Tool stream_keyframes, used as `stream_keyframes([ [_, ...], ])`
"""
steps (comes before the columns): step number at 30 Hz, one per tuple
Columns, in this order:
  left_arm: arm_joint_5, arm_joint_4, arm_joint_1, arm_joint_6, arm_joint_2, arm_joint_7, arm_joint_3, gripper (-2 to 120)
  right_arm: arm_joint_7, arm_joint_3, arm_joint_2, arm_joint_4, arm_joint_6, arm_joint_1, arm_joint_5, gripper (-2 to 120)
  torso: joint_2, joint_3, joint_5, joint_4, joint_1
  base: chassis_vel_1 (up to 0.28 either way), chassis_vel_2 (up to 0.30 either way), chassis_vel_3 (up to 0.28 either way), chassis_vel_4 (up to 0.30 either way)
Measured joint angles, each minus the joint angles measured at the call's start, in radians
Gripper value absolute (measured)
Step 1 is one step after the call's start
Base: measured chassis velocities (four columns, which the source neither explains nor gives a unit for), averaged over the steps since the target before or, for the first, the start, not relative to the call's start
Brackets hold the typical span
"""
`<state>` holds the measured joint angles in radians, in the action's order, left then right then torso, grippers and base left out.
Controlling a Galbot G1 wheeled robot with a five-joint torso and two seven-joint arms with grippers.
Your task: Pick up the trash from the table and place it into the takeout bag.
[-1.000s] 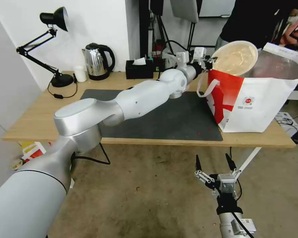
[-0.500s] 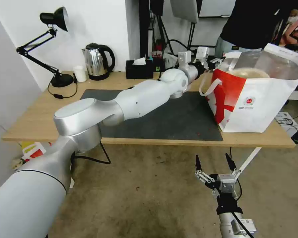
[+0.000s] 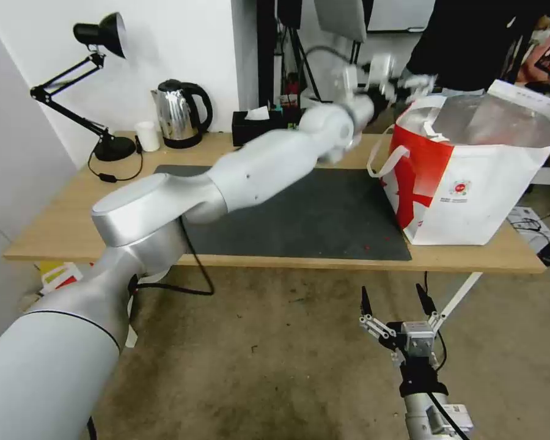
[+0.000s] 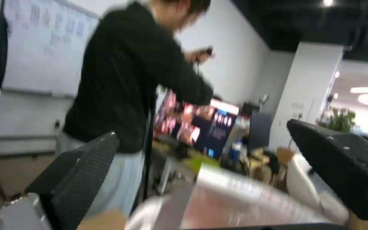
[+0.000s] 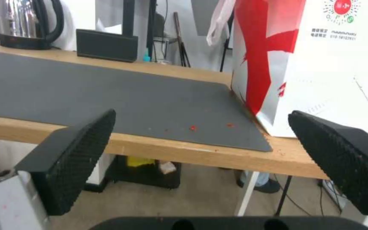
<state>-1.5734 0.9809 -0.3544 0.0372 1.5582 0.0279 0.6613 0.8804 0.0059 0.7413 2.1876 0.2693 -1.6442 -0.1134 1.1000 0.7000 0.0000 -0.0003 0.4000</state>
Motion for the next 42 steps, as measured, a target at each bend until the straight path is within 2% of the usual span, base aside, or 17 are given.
stream_keyframes([
  [3, 0.024, 0.062, -0.040, 0.005, -0.071, -0.037, -0.037, 100, 0.000, 0.000, 0.000, 0.000, 0.000, 0.000, 0.000, 100, 0.000, 0.000, 0.0000, -0.0001, 0.000, 0.000, 0.000, 0.000, 0.000],
  [5, 0.082, 0.156, -0.055, 0.005, -0.201, -0.076, -0.044, 100, 0.000, 0.000, 0.000, 0.000, 0.000, 0.000, 0.000, 100, 0.000, 0.000, -0.0003, 0.0002, 0.000, 0.000, 0.000, 0.000, 0.000],
  [6, 0.082, 0.156, -0.055, 0.005, -0.201, -0.076, -0.044, 100, 0.000, 0.000, 0.000, 0.000, 0.000, 0.000, 0.000, 100, 0.000, 0.000, -0.0003, 0.0002, 0.000, 0.000, 0.000, 0.000, 0.000],
  [8, 0.111, 0.274, -0.048, -0.019, -0.345, -0.111, -0.037, 100, 0.000, 0.000, 0.000, 0.000, 0.000, 0.000, 0.000, 100, 0.000, 0.000, -0.0006, 0.0008, 0.000, 0.000, 0.000, 0.000, 0.000],
  [9, 0.111, 0.274, -0.048, -0.019, -0.345, -0.111, -0.037, 100, 0.000, 0.000, 0.000, 0.000, 0.000, 0.000, 0.000, 100, 0.000, 0.000, -0.0006, 0.0008, 0.000, 0.000, 0.000, 0.000, 0.000],
  [11, 0.156, 0.387, -0.017, -0.018, -0.504, -0.122, -0.013, 100, 0.000, 0.000, 0.000, 0.000, 0.000, 0.000, 0.000, 100, 0.000, 0.000, -0.0010, 0.0005, 0.000, 0.000, 0.000, 0.000, 0.000],
  [13, 0.163, 0.410, -0.008, -0.018, -0.538, -0.124, -0.012, 100, 0.000, 0.000, 0.000, 0.000, 0.000, 0.000, 0.000, 100, 0.000, 0.000, -0.0010, 0.0005, 0.000, 0.000, 0.000, 0.000, 0.000],
  [14, 0.178, 0.475, 0.028, -0.016, -0.628, -0.132, -0.021, 100, 0.000, 0.000, 0.000, 0.000, 0.000, 0.000, 0.000, 100, 0.000, 0.000, -0.0010, 0.0010, 0.000, 0.000, 0.000, 0.000, 0.000],
  [17, 0.205, 0.570, 0.129, -0.014, -0.756, -0.149, -0.102, 100, 0.000, 0.000, 0.000, 0.000, 0.000, 0.000, 0.000, 100, 0.000, 0.000, -0.0011, 0.0012, 0.000, 0.000, 0.000, 0.000, 0.000],
  [18, 0.205, 0.570, 0.129, -0.014, -0.756, -0.149, -0.102, 100, 0.000, 0.000, 0.000, 0.000, 0.000, 0.000, 0.000, 100, 0.000, 0.000, -0.0011, 0.0012, 0.000, 0.000, 0.000, 0.000, 0.000],
  [21, 0.266, 0.658, 0.299, -0.007, -0.852, -0.154, -0.251, 100, 0.000, 0.000, 0.000, 0.000, 0.000, 0.000, 0.000, 100, 0.000, 0.000, -0.0003, 0.0001, 0.000, 0.000, 0.000, 0.000, 0.000],
  [22, 0.266, 0.658, 0.299, -0.007, -0.852, -0.154, -0.251, 100, 0.000, 0.000, 0.000, 0.000, 0.000, 0.000, 0.000, 100, 0.000, 0.000, -0.0003, 0.0001, 0.000, 0.000, 0.000, 0.000, 0.000],
  [27, 0.365, 0.790, 0.562, 0.005, -0.947, -0.149, -0.462, 100, 0.000, 0.000, 0.000, 0.000, 0.000, 0.000, 0.000, 100, 0.000, 0.000, -0.0004, 0.0006, 0.000, 0.000, 0.000, 0.000, 0.000],
  [29, 0.420, 0.892, 0.775, 0.010, -0.994, -0.137, -0.669, 100, 0.000, 0.000, 0.000, 0.000, 0.000, 0.000, 0.000, 100, 0.000, 0.000, 0.0003, 0.0004, 0.000, 0.000, 0.000, 0.000, 0.000],
  [32, 0.446, 0.939, 0.889, 0.018, -1.005, -0.141, -0.754, 100, 0.000, 0.000, 0.000, 0.000, 0.000, 0.000, 0.000, 100, 0.000, 0.000, 0.0002, 0.0009, 0.000, 0.000, 0.000, 0.000, 0.000],
  [38, 0.568, 1.086, 1.280, 0.029, -0.927, -0.150, -1.040, 100, 0.000, 0.000, 0.000, 0.000, 0.000, 0.000, 0.000, 100, 0.000, 0.000, -0.0003, 0.0003, 0.000, 0.000, 0.000, 0.000, 0.000],
  [42, 0.660, 1.151, 1.424, 0.029, -0.861, -0.139, -1.124, 100, 0.000, 0.000, 0.000, 0.000, 0.000, 0.000, 0.000, 100, 0.000, 0.000, -0.0002, 0.0005, 0.000, 0.000, 0.000, 0.000, 0.000],
])
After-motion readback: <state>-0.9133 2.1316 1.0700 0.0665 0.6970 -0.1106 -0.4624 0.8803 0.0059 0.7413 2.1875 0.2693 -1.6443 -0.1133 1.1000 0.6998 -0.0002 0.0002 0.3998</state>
